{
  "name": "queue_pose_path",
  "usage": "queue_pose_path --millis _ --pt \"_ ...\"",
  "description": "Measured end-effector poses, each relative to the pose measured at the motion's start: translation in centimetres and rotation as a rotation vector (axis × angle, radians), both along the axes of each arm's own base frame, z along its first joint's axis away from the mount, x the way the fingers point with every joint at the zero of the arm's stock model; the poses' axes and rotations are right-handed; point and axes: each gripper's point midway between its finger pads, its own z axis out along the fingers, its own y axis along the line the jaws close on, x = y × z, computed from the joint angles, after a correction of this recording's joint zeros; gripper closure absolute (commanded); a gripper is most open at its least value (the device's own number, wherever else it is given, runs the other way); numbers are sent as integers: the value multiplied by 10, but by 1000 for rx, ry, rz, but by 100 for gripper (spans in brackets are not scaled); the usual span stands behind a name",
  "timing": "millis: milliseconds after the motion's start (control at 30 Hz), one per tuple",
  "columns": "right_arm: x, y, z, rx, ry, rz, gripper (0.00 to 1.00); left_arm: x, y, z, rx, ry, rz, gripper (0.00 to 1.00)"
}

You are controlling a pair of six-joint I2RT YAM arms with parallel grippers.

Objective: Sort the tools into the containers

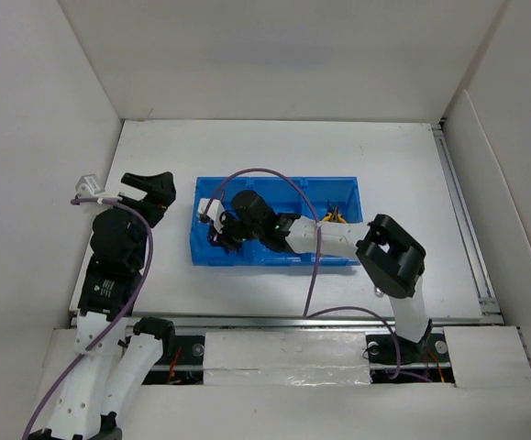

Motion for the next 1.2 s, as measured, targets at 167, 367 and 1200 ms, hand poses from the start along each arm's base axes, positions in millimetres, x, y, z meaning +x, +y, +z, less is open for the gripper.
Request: queue_pose_path --millis 167,367,1200 --pt "15 -9 -21 -38 36 -33 93 -1 1 -2 -5 0 4 1" --pt "17 -5 -14 -29 47 -32 76 -3 1 1 -8 -12 5 1" --pt "34 -135 208 373 24 -613 61 37 -34 -24 38 28 -156 1"
